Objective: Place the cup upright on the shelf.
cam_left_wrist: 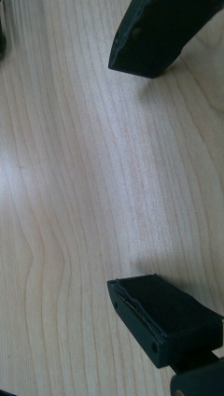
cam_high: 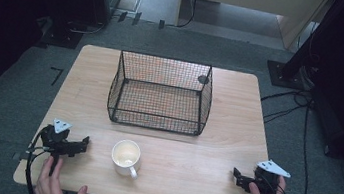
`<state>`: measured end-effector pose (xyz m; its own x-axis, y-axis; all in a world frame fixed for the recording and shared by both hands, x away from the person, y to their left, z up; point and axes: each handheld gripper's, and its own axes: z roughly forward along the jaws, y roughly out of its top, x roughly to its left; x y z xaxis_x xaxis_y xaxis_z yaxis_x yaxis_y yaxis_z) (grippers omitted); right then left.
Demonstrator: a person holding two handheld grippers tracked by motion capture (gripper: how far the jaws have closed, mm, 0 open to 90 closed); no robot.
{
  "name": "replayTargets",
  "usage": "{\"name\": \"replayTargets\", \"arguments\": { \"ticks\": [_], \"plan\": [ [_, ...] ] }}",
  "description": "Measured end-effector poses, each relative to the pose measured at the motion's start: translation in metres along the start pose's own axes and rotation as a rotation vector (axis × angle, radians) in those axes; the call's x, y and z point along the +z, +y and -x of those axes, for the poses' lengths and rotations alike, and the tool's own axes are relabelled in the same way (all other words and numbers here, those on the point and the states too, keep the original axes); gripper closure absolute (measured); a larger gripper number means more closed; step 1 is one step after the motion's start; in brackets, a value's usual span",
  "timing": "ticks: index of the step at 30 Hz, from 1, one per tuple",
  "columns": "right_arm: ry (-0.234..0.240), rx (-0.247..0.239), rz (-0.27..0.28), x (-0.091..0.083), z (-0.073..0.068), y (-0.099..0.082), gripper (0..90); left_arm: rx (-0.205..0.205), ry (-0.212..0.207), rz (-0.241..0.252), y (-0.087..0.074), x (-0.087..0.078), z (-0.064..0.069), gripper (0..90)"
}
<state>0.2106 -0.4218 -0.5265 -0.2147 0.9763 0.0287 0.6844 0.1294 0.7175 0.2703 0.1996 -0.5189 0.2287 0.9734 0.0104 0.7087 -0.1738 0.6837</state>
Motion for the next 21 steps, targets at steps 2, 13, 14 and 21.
{"name": "replayTargets", "arguments": {
  "ticks": [2, 13, 14, 21],
  "plan": [
    [-0.001, -0.003, -0.011, 0.002, -0.003, 0.002, 0.0, 0.0, 0.0, 0.0, 0.0, 0.0, 0.0, 0.0],
    [0.029, -0.078, 0.012, -0.008, -0.03, 0.013, 0.0, -0.014, 0.012, 0.001, 0.001, 0.001, 0.001, 0.0],
    [0.031, -0.088, 0.018, -0.01, -0.035, 0.016, 0.0, -0.014, 0.012, 0.001, 0.001, 0.001, 0.001, 0.0],
    [0.072, -0.114, 0.088, -0.024, -0.061, 0.041, 0.0, -0.014, 0.012, 0.002, 0.001, 0.001, 0.001, 0.0]
  ]
}}
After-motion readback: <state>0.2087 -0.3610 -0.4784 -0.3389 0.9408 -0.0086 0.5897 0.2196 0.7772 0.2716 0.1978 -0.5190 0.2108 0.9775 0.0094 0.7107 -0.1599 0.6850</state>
